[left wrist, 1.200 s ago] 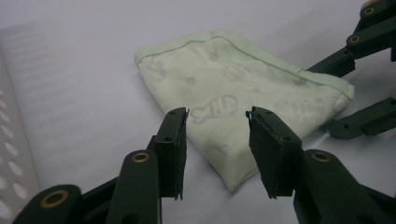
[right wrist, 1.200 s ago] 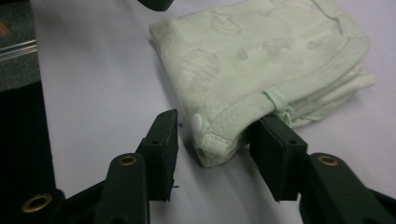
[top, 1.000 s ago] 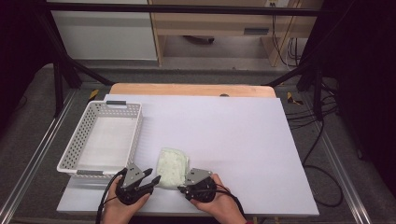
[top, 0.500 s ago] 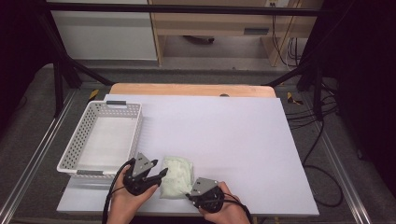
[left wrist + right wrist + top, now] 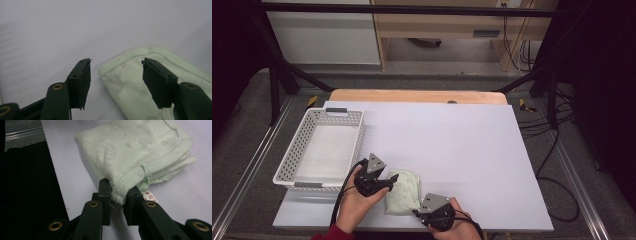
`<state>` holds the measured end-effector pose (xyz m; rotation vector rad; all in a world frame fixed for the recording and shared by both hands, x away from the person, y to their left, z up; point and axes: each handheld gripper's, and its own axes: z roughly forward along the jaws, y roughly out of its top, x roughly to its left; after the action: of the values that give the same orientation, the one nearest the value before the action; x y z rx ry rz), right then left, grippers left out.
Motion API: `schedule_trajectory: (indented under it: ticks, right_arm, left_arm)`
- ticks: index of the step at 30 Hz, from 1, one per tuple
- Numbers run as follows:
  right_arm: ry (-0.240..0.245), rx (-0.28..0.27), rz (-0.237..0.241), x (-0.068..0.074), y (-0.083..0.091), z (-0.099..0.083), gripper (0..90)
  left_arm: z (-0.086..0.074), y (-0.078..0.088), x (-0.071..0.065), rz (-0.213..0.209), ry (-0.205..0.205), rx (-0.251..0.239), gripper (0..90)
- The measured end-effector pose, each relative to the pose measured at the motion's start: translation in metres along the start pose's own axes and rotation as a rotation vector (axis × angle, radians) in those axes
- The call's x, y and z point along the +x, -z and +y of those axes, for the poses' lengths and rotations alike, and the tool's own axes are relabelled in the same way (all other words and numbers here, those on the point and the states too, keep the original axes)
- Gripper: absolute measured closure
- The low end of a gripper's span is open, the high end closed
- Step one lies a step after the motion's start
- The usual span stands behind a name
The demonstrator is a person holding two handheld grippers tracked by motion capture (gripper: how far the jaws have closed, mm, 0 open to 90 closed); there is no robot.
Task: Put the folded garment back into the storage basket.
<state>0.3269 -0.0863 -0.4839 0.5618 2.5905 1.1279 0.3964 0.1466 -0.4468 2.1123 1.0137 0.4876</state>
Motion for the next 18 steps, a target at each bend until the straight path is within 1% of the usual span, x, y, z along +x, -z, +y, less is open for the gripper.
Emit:
schedule_trajectory:
  ticks: [4, 6, 14, 18]
  right_arm:
    - [-0.001, -0.005, 0.0, 0.0, 0.0, -0.001, 78.4]
    - [-0.001, -0.005, 0.0, 0.0, 0.0, 0.0, 78.4]
    - [-0.002, -0.009, 0.006, -0.001, 0.0, -0.001, 78.4]
    - [-0.005, -0.013, 0.008, -0.001, 0.0, -0.002, 78.4]
  left_arm:
    - [-0.01, 0.001, 0.005, -0.001, 0.026, 0.005, 38.8]
    - [-0.012, 0.0, 0.007, -0.002, 0.034, 0.008, 38.8]
    - [-0.014, -0.005, 0.002, -0.004, 0.018, 0.019, 38.9]
    - [-0.018, -0.01, 0.003, -0.003, 0.012, 0.04, 38.9]
